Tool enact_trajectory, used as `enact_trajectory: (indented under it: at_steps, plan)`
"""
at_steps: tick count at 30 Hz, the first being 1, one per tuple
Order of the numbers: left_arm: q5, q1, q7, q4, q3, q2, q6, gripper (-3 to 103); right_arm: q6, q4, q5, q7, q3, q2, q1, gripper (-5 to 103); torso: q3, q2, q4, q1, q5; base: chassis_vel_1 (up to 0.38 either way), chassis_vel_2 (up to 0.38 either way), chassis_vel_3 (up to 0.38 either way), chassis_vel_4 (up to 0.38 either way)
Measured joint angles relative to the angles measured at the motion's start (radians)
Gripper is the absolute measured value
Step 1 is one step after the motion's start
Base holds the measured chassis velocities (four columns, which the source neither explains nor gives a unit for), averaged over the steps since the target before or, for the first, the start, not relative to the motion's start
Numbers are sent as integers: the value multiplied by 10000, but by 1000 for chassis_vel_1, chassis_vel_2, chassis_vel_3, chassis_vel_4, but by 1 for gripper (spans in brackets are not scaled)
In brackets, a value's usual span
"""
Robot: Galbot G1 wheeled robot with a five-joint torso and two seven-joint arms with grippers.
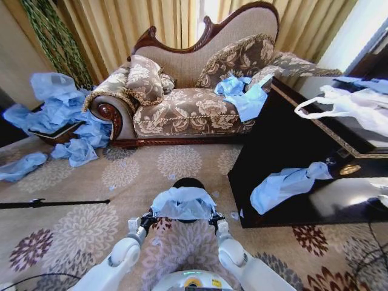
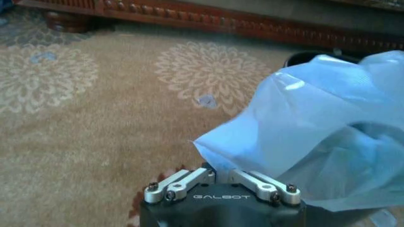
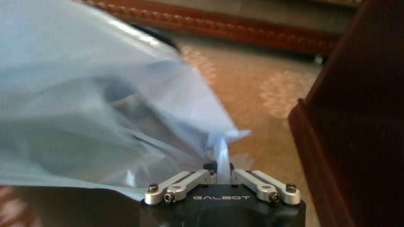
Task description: Place a garbage bag over the trash bin.
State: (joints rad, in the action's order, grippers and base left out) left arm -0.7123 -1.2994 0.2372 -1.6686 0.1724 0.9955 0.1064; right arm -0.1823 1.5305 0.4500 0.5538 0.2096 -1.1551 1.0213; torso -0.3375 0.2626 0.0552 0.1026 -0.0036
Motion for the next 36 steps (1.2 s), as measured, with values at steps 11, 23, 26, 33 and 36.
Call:
enact_trajectory:
  at_steps: [11, 23, 26, 33, 36]
  plan:
    - [-496, 2237, -476, 1487, -662, 80, -230, 0, 221, -892, -215, -362, -487, -564, -932, 0, -1, 0, 1, 0, 3, 0, 0, 0, 0]
    - [-866, 3952, -454, 2381, -1733, 369, -226, 5, 503, -1600, -331, -654, -744, -861, -1861, 0, 0, 0, -1, 1, 2, 0, 0, 0, 0]
    - [-935, 4341, -468, 2662, -1859, 432, -209, 7, 637, -1950, -345, -790, -663, -1035, -2278, 0, -1, -1, 0, 1, 2, 0, 0, 0, 0]
    - [-1034, 4692, -718, 3008, -1975, 423, -197, 7, 948, -2368, -384, -1162, -388, -1203, -2780, 0, 0, 0, 0, 2, 1, 0, 0, 0, 0]
    - [-1090, 4932, -991, 3212, -2082, 416, -194, 7, 1450, -2970, -474, -1708, -403, -1447, -3143, 0, 0, -1, -1, 2, 2, 0, 0, 0, 0]
